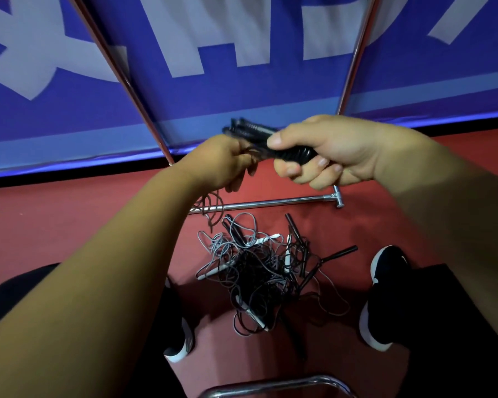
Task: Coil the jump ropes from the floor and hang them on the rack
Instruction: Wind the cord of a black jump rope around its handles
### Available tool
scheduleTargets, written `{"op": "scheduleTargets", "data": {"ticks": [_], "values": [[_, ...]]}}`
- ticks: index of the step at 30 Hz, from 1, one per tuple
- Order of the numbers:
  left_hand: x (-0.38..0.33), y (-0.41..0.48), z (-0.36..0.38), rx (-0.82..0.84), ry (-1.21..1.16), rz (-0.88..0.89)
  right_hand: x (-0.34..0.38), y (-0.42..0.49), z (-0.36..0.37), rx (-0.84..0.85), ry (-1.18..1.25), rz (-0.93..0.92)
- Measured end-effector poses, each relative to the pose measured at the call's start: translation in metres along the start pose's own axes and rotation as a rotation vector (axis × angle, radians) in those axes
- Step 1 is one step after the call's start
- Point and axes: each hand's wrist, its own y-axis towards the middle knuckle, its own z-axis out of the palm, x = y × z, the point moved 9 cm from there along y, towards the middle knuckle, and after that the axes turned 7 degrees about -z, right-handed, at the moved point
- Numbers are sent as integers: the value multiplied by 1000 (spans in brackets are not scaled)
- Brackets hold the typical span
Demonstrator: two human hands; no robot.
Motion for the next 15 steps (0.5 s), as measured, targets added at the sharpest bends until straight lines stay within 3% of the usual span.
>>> {"op": "scheduleTargets", "data": {"ticks": [4, 8, 12, 15], "values": [[-4, 0, -3, 23, -60, 115, -22, -8, 21, 148, -216, 192], [-14, 3, 1, 7, 77, 180, -50, -5, 24, 202, -332, 339], [-35, -5, -7, -193, 400, 381, -58, 4, 4, 72, -430, 362], [-37, -6, -6, -165, 465, 379, -56, 13, -31, -117, -609, 339]]}}
